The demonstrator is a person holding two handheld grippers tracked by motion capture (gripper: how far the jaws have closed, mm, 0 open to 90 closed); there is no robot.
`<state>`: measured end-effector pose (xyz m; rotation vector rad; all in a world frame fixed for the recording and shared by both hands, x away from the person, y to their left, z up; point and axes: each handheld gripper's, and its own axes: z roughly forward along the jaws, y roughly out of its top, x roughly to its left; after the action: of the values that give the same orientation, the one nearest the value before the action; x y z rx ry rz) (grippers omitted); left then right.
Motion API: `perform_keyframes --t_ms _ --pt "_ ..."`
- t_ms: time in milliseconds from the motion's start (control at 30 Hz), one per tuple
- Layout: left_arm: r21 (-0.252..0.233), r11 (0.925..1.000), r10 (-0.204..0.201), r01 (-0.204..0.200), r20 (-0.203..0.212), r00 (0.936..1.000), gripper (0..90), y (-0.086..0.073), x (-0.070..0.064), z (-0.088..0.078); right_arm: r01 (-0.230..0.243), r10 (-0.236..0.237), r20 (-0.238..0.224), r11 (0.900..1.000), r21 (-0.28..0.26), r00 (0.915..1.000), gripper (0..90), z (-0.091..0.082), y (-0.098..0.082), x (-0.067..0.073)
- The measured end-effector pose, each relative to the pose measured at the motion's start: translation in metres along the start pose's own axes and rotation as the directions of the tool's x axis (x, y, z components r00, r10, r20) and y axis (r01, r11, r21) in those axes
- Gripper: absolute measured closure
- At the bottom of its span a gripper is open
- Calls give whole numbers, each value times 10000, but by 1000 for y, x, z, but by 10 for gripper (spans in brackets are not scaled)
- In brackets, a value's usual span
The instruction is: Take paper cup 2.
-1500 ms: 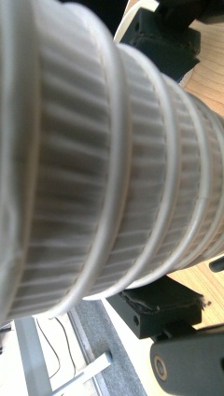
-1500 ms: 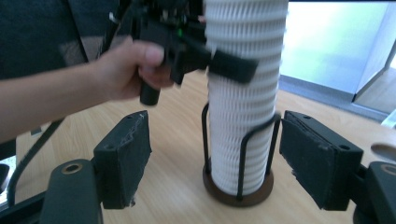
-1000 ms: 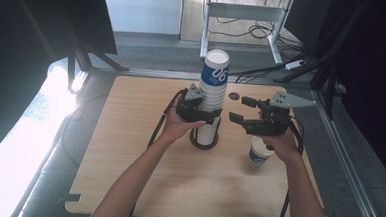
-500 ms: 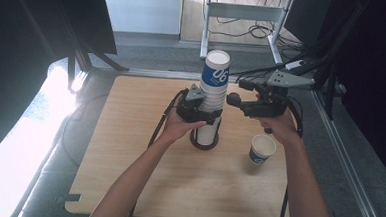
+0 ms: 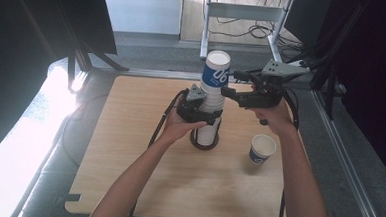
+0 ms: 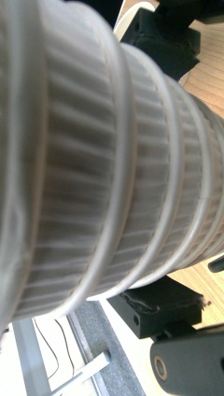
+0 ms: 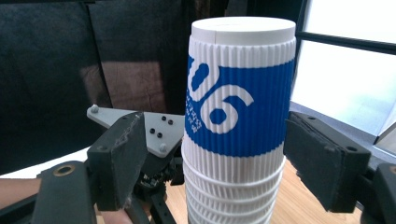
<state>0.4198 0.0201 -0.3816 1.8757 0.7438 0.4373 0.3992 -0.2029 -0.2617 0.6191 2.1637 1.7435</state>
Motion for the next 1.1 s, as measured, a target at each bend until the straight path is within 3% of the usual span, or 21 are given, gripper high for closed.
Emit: perform_keyframes --t_ms 467,800,1100 --pt "23 10000 -39 39 40 10000 132 0 1 0 39 -39 -157 10000 19 9999 201 13 12 -4" --pt "-2 10000 -53 53 25 10000 132 0 0 1 -7 8 -13 10000 90 10000 189 21 19 -11" --pt "11 10000 -28 28 29 10000 133 0 -1 1 -86 91 -137 9993 374 9999 186 42 23 -19"
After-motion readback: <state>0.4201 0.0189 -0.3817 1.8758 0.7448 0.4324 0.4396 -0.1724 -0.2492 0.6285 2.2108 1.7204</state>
